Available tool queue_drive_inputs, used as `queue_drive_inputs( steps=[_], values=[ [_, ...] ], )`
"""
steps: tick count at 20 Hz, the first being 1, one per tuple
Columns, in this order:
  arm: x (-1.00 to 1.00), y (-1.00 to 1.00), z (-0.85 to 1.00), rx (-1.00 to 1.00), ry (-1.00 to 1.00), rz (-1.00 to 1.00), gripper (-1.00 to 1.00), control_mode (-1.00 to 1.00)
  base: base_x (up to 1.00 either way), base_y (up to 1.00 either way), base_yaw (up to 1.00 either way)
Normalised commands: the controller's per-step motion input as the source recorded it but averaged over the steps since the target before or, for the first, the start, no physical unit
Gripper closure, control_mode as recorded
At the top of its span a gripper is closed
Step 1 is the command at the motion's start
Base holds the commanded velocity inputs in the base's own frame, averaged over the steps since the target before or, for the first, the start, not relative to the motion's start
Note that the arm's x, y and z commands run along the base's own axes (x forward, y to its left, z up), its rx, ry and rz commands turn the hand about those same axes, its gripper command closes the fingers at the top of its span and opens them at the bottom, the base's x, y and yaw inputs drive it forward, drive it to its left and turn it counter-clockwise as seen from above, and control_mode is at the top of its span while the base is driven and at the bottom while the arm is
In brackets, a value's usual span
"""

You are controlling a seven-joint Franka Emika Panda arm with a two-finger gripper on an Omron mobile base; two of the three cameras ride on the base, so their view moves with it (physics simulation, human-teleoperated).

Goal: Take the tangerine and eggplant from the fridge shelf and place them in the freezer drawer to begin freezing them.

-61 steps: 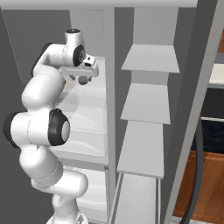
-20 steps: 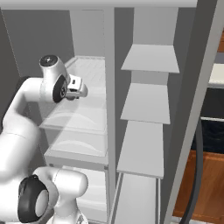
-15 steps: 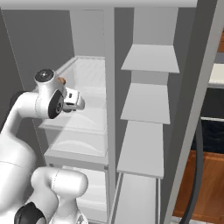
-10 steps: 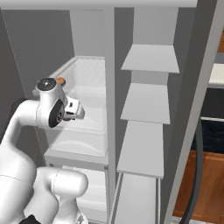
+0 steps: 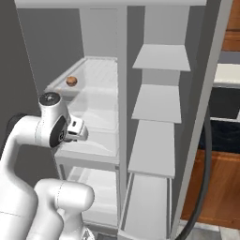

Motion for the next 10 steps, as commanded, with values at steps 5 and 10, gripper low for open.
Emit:
queue_drive_inputs(
  steps=[5,10],
  values=[
    [0.0,0.0,0.0,0.0,0.0,0.0,1.0,1.0,-0.92,-0.03,-0.01],
    [0.0,0.0,0.0,0.0,0.0,0.0,1.0,1.0,-0.3,-0.07,-0.11]
  ],
)
